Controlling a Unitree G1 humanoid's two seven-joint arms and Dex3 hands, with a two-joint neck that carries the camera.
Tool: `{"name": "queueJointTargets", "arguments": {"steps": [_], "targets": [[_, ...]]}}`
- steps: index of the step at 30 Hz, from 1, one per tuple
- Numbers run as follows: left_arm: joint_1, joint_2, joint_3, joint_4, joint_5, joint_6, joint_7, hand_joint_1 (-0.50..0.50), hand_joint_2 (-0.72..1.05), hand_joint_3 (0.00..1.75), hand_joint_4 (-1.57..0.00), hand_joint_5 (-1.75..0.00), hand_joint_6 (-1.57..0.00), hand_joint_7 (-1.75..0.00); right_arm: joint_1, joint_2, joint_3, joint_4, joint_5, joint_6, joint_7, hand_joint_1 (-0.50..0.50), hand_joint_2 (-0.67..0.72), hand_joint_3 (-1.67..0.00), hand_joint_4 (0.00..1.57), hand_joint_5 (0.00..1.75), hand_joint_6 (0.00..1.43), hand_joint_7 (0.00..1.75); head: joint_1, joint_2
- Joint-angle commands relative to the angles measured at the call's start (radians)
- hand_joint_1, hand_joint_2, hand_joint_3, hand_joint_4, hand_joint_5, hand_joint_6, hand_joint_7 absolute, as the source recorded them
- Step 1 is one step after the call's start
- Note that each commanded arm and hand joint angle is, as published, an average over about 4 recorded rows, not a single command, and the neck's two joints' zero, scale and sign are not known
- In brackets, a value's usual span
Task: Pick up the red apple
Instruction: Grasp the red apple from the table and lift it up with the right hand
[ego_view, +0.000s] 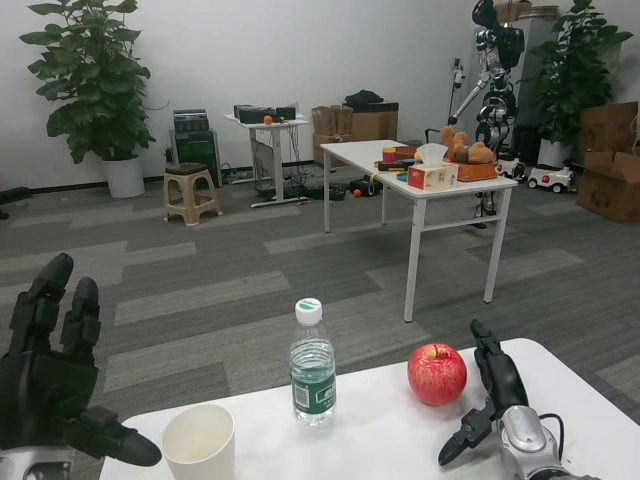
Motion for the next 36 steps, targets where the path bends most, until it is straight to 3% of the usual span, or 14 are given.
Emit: {"name": "queueJointTargets", "arguments": {"steps": [1,11,15,18,27,31,36], "targets": [[-0.001,0.004,-0.002,0.006,0.003,-0.007,-0.003,-0.43,-0.46,0.04,0.00,0.00,0.00,-0.42,-0.037,0.012,0.019,0.025,0.003,0.019,-0.017,-0.46,0.68,0.00,0.00,0.00,0.00,0.00,-0.004,-0.002],[-0.004,0.002,-0.006,0.013,0.003,-0.007,-0.003,-0.43,-0.46,0.09,0.00,0.00,0.00,-0.42,-0.046,0.021,0.063,0.036,0.003,0.027,-0.037,-0.46,0.66,0.00,0.00,0.00,0.00,0.00,-0.032,0.001],[-0.004,0.001,-0.006,0.015,0.003,-0.007,-0.003,-0.43,-0.46,0.02,0.00,0.00,0.00,-0.42,-0.051,0.028,0.089,0.041,0.003,0.028,-0.048,-0.44,0.66,0.00,0.00,0.00,0.00,0.00,-0.036,0.007],[-0.004,0.000,-0.008,0.016,0.003,-0.009,-0.003,-0.43,-0.46,0.09,0.00,0.00,0.00,-0.42,-0.056,0.034,0.100,0.047,0.003,0.030,-0.049,-0.46,0.61,0.00,0.00,0.00,0.00,0.02,-0.030,0.010],[-0.004,0.000,-0.010,0.016,0.002,-0.009,-0.003,-0.43,-0.46,0.07,0.00,0.00,0.00,-0.42,-0.058,0.043,0.135,0.054,0.003,0.031,-0.060,-0.45,0.47,0.00,0.00,0.00,0.00,0.03,-0.030,0.004],[-0.004,0.000,-0.011,0.016,0.002,-0.009,-0.003,-0.43,-0.46,0.09,0.00,0.00,0.00,-0.42,-0.058,0.045,0.137,0.054,0.003,0.031,-0.061,-0.45,0.47,0.00,0.00,0.00,0.00,0.03,-0.033,0.003],[-0.004,0.001,-0.010,0.016,0.001,-0.009,-0.003,-0.43,-0.46,0.07,0.00,0.00,0.00,-0.42,-0.058,0.045,0.144,0.057,0.003,0.031,-0.065,-0.43,0.31,0.00,0.00,0.00,0.00,0.10,-0.031,0.002]]}}
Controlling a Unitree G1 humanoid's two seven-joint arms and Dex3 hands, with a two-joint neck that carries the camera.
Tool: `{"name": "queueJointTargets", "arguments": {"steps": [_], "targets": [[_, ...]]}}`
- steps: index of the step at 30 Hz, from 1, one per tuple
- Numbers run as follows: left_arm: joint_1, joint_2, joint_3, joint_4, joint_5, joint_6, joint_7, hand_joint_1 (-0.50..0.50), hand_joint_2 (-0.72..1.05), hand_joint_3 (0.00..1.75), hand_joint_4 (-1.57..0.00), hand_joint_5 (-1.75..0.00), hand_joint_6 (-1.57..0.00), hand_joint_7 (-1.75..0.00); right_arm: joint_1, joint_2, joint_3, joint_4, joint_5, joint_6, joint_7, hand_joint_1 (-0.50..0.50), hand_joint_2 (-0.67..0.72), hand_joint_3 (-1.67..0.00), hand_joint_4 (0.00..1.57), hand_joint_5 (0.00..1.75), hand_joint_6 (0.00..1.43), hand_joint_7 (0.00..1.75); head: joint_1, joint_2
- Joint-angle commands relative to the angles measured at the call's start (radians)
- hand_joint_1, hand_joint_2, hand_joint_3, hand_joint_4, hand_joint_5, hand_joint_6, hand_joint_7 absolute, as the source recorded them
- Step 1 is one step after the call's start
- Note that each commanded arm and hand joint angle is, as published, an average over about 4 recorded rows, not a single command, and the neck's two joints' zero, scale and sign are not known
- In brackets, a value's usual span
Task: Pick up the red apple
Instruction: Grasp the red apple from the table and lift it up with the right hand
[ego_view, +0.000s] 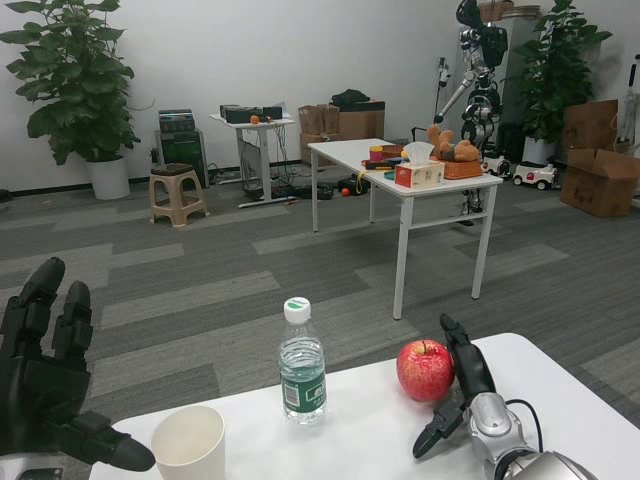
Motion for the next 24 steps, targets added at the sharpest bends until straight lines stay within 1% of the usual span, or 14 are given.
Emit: {"name": "queueJointTargets", "arguments": {"steps": [1,4,7,11,12,14,16,17,18,20,22,24], "targets": [[-0.004,0.002,0.001,0.010,0.000,-0.010,-0.003,-0.43,-0.46,0.09,0.00,0.00,0.00,-0.42,-0.002,0.015,0.011,0.021,-0.005,0.016,-0.011,-0.43,0.30,0.00,0.01,0.00,0.00,0.12,0.003,-0.001],[-0.003,0.002,0.002,0.010,0.000,-0.010,-0.003,-0.43,-0.46,0.09,0.00,0.00,0.00,-0.42,-0.002,0.015,0.012,0.026,-0.005,0.016,-0.012,-0.42,0.23,0.00,0.04,0.00,0.00,0.21,0.004,-0.003],[-0.002,0.001,0.002,0.010,0.000,-0.010,-0.003,-0.43,-0.46,0.02,0.00,0.00,0.00,-0.42,-0.001,0.015,0.012,0.029,-0.005,0.016,-0.012,-0.42,0.17,0.00,0.08,0.00,0.00,0.30,0.004,-0.003],[-0.001,0.002,0.002,0.010,-0.002,-0.010,-0.003,-0.43,-0.46,0.07,0.00,0.00,0.00,-0.42,0.000,0.015,0.012,0.032,-0.005,0.016,-0.013,-0.42,0.15,0.00,0.11,0.19,0.00,0.45,0.004,-0.004],[-0.001,0.002,0.002,0.010,-0.002,-0.010,-0.003,-0.43,-0.46,0.07,0.00,0.00,0.00,-0.42,0.000,0.015,0.012,0.033,-0.005,0.016,-0.013,-0.42,0.15,0.00,0.11,0.22,0.00,0.51,0.004,-0.004],[0.001,0.001,0.002,0.010,-0.002,-0.010,-0.003,-0.43,-0.46,0.04,0.00,0.00,0.00,-0.42,0.000,0.015,0.012,0.035,-0.005,0.016,-0.013,-0.42,0.12,0.00,0.13,0.32,0.00,0.63,0.004,-0.003],[0.002,0.001,0.003,0.010,-0.002,-0.010,-0.003,-0.43,-0.46,0.04,0.00,0.00,0.00,-0.42,0.000,0.015,0.012,0.037,-0.005,0.016,-0.013,-0.42,0.09,0.00,0.14,0.44,0.00,0.82,0.005,-0.003],[0.003,0.002,0.003,0.010,-0.002,-0.010,-0.003,-0.43,-0.46,0.07,0.00,0.00,0.00,-0.42,0.001,0.015,0.012,0.037,-0.005,0.016,-0.013,-0.42,0.09,0.00,0.14,0.46,0.00,0.89,0.005,-0.003],[0.003,0.002,0.003,0.010,-0.002,-0.010,-0.003,-0.43,-0.46,0.09,0.00,0.00,0.00,-0.42,0.002,0.015,0.012,0.037,-0.005,0.016,-0.013,-0.42,0.09,0.00,0.15,0.48,0.01,0.99,0.005,-0.003],[0.004,0.002,0.003,0.010,-0.002,-0.010,-0.003,-0.43,-0.46,0.04,0.00,0.00,0.00,-0.42,0.004,0.015,0.012,0.037,-0.004,0.016,-0.014,-0.42,0.09,0.00,0.18,0.53,0.02,1.12,0.005,-0.003],[0.004,0.002,0.003,0.010,-0.002,-0.010,-0.003,-0.43,-0.46,0.00,0.00,0.00,0.00,-0.42,0.005,0.015,0.012,0.037,-0.003,0.016,-0.014,-0.42,0.06,0.00,0.21,0.61,0.04,1.26,0.005,-0.005],[0.004,0.002,0.002,0.010,-0.002,-0.010,-0.003,-0.43,-0.46,0.02,0.00,0.00,0.00,-0.42,0.005,0.015,0.012,0.037,-0.003,0.016,-0.014,-0.41,0.03,0.00,0.22,0.68,0.08,1.36,0.004,-0.007]]}}
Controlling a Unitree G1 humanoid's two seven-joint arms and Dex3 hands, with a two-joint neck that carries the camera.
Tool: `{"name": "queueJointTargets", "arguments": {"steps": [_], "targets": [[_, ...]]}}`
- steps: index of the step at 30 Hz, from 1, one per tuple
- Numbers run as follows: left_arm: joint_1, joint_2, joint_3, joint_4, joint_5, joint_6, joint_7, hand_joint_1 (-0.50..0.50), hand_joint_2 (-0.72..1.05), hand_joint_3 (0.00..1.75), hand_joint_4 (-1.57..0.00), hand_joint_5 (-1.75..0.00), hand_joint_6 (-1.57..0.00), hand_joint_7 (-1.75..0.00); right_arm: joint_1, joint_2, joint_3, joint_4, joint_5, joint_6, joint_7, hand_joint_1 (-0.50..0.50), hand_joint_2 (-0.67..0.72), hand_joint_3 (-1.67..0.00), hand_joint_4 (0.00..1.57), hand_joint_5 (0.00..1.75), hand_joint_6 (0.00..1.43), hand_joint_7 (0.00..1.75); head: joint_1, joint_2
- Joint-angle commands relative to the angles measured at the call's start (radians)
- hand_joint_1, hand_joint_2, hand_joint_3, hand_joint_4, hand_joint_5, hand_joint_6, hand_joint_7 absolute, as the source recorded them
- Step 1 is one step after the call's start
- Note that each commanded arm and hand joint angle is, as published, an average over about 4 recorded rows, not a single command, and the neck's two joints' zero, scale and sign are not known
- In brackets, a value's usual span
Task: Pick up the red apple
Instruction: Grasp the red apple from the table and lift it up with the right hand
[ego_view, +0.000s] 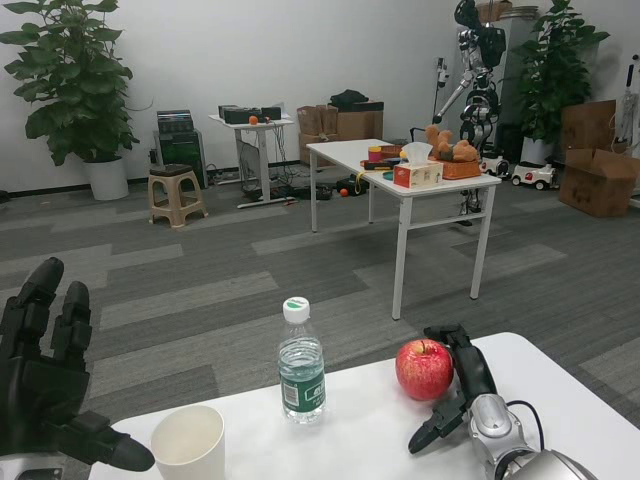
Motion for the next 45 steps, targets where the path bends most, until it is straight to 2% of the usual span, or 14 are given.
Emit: {"name": "queueJointTargets", "arguments": {"steps": [1,5,9,12,14,17,21,24,28,31,33,40,45], "targets": [[0.004,0.002,0.002,0.009,0.000,-0.010,-0.003,-0.43,-0.46,0.04,0.00,0.00,0.00,-0.42,0.009,0.015,0.004,0.015,-0.003,0.017,-0.003,-0.40,0.03,-0.02,0.24,0.73,0.11,1.41,0.000,-0.002],[0.004,0.001,0.002,0.009,0.000,-0.010,-0.003,-0.43,-0.46,0.07,0.00,0.00,0.00,-0.42,0.011,0.015,0.004,0.017,-0.003,0.017,-0.003,-0.35,0.03,-0.02,0.26,0.82,0.21,1.54,0.002,-0.002],[0.004,0.001,0.002,0.009,0.000,-0.010,-0.003,-0.43,-0.46,0.09,0.00,0.00,0.00,-0.42,0.011,0.015,0.004,0.025,-0.003,0.017,-0.005,-0.33,0.00,-0.08,0.30,1.02,0.50,1.68,0.002,-0.002],[0.004,0.001,0.002,0.009,0.000,-0.010,-0.003,-0.43,-0.46,0.04,0.00,0.00,0.00,-0.42,0.012,0.015,0.004,0.027,-0.003,0.017,-0.006,-0.33,0.01,-0.08,0.34,1.07,0.66,1.73,0.002,-0.002],[0.004,0.002,0.002,0.009,0.000,-0.010,-0.003,-0.43,-0.46,0.04,0.00,0.00,0.00,-0.42,0.014,0.015,0.004,0.027,-0.003,0.017,-0.006,-0.33,0.03,-0.08,0.36,1.12,0.77,1.71,0.002,-0.002],[0.004,0.002,0.002,0.009,0.000,-0.010,-0.003,-0.43,-0.46,0.04,0.00,0.00,0.00,-0.42,0.016,0.015,0.004,0.028,-0.003,0.017,-0.006,-0.33,-0.02,-0.12,0.39,1.16,0.89,1.68,0.002,-0.003],[0.005,0.002,0.002,0.009,0.000,-0.010,-0.003,-0.43,-0.46,0.02,0.00,0.00,0.00,-0.42,0.017,0.015,0.004,0.028,-0.003,0.017,-0.006,-0.28,-0.03,-0.16,0.43,1.26,1.03,1.64,0.002,-0.002],[0.004,0.002,0.002,0.009,0.000,-0.010,-0.003,-0.43,-0.46,0.04,0.00,0.00,0.00,-0.42,0.017,0.015,0.004,0.028,-0.003,0.017,-0.006,-0.25,-0.03,-0.16,0.43,1.26,1.07,1.61,0.002,-0.002],[0.005,0.002,0.002,0.009,0.000,-0.010,-0.003,-0.43,-0.46,0.07,0.00,0.00,0.00,-0.42,0.019,0.015,0.004,0.028,-0.004,0.016,-0.006,-0.17,0.03,-0.16,0.47,1.36,1.11,1.61,0.005,-0.002],[0.008,0.001,0.002,0.007,0.000,-0.010,-0.003,-0.43,-0.46,0.09,0.00,0.00,0.00,-0.42,0.028,0.015,0.002,0.021,-0.004,0.015,-0.005,-0.11,0.08,-0.16,0.49,1.36,1.11,1.61,0.009,-0.002],[0.009,0.001,0.002,0.006,0.000,-0.010,-0.003,-0.43,-0.46,0.07,0.00,0.00,0.00,-0.42,0.043,0.015,-0.002,0.003,-0.005,0.013,-0.004,-0.08,0.09,-0.16,0.49,1.36,1.11,1.61,0.012,-0.003],[0.016,0.002,0.006,0.001,0.000,-0.010,-0.003,-0.43,-0.46,0.09,0.00,0.00,0.00,-0.42,0.119,0.019,-0.032,-0.121,-0.005,0.005,0.000,-0.08,0.09,-0.16,0.43,1.36,1.11,1.61,0.012,-0.002],[0.023,0.002,0.007,-0.003,0.000,-0.010,-0.003,-0.43,-0.46,0.04,0.00,0.00,0.00,-0.42,0.170,0.018,-0.069,-0.197,-0.005,-0.002,0.005,-0.04,0.09,-0.16,0.43,1.36,1.11,1.61,0.012,0.000]]}}
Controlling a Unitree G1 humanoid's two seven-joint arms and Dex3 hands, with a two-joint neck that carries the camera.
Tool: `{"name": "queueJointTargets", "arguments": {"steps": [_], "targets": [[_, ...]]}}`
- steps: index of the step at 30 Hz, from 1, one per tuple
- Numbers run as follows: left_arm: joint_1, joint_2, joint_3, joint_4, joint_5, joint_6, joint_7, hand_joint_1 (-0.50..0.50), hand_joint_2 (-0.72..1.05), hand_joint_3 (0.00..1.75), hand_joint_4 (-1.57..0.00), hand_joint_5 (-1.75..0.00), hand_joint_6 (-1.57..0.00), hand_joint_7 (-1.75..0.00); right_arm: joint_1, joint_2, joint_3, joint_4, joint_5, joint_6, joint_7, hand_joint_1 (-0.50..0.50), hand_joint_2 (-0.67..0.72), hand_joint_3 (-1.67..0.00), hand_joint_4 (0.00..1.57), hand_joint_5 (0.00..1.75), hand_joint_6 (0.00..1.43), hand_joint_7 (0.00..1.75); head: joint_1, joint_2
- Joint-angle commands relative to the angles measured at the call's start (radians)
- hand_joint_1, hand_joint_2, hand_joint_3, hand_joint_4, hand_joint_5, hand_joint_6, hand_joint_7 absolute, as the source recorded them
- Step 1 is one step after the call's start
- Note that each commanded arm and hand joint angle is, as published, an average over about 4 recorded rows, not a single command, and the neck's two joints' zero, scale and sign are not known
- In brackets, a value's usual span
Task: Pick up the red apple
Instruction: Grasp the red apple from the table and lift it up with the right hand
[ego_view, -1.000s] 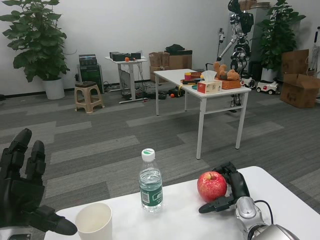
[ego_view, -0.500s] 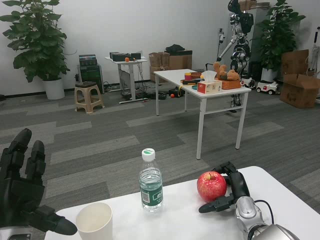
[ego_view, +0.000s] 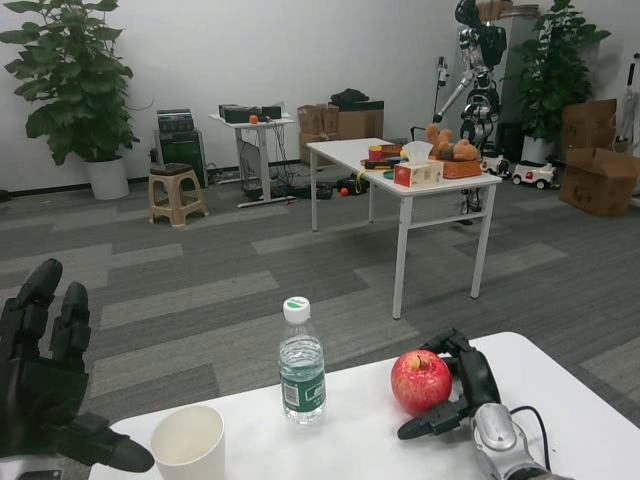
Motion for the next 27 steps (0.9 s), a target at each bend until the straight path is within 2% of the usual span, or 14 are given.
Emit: {"name": "queueJointTargets", "arguments": {"steps": [1,6,10,13,20,27], "targets": [[0.016,0.002,0.006,-0.003,0.000,-0.007,-0.003,-0.43,-0.46,0.04,0.00,0.00,0.00,-0.42,0.062,0.015,-0.027,-0.046,-0.005,0.018,0.014,-0.04,0.09,-0.16,0.43,1.36,1.11,1.61,0.001,0.000],[0.025,0.002,0.009,-0.006,0.000,-0.007,-0.003,-0.43,-0.46,0.04,0.00,0.00,0.00,-0.42,0.106,0.007,-0.055,-0.143,-0.006,0.013,0.017,-0.03,0.09,-0.16,0.43,1.36,1.09,1.61,0.007,0.000],[0.037,0.002,0.012,-0.012,0.000,-0.007,-0.003,-0.43,-0.46,0.09,0.00,0.00,0.00,-0.42,0.165,-0.002,-0.080,-0.282,-0.004,0.011,0.023,0.00,0.09,-0.16,0.45,1.38,1.08,1.61,0.011,-0.005],[0.043,0.003,0.014,-0.014,0.000,-0.007,-0.003,-0.43,-0.46,0.04,0.00,0.00,0.00,-0.42,0.214,-0.005,-0.100,-0.398,-0.004,0.011,0.026,0.00,0.09,-0.16,0.49,1.45,1.08,1.61,0.009,-0.004],[0.045,0.006,0.015,-0.015,-0.001,-0.007,-0.003,-0.43,-0.46,0.00,0.00,0.00,0.00,-0.42,0.312,0.002,-0.133,-0.624,-0.003,0.009,0.027,0.00,0.09,-0.16,0.52,1.45,1.09,1.61,0.008,-0.003],[0.045,0.008,0.015,-0.015,-0.002,-0.007,-0.003,-0.43,-0.46,0.04,0.00,0.00,0.00,-0.42,0.343,0.000,-0.144,-0.741,-0.001,0.009,0.027,0.00,0.09,-0.16,0.54,1.45,1.08,1.61,0.011,0.006]]}}
